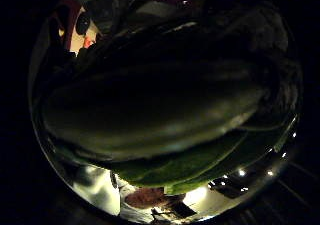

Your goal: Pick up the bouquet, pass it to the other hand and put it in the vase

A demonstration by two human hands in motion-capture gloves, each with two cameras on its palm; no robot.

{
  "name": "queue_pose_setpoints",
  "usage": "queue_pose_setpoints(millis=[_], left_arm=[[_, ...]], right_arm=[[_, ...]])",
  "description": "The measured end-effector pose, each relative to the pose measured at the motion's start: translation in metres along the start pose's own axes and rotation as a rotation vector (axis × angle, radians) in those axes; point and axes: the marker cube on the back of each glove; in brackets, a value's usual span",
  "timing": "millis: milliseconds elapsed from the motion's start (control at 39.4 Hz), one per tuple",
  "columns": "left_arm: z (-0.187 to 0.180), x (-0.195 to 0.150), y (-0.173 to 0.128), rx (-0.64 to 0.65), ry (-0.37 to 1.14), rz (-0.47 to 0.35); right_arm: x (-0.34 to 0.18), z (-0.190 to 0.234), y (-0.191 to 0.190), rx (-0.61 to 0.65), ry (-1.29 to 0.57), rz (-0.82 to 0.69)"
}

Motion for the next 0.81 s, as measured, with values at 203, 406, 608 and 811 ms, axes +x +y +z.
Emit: queue_pose_setpoints(millis=[203, 406, 608, 811], left_arm=[[0.022, 0.028, -0.013, 0.043, 0.039, 0.097], [-0.012, 0.064, -0.017, 0.106, 0.016, 0.157], [-0.05, 0.144, 0.0, 0.24, -0.049, 0.232], [-0.099, 0.154, -0.017, 0.353, -0.081, 0.263]], right_arm=[[-0.019, 0.016, 0.005, -0.136, -0.017, -0.017], [-0.009, 0.001, 0.007, -0.269, -0.045, -0.048], [-0.006, -0.019, 0.006, -0.268, 0.005, -0.026], [-0.005, -0.032, 0.007, -0.249, 0.01, -0.01]])
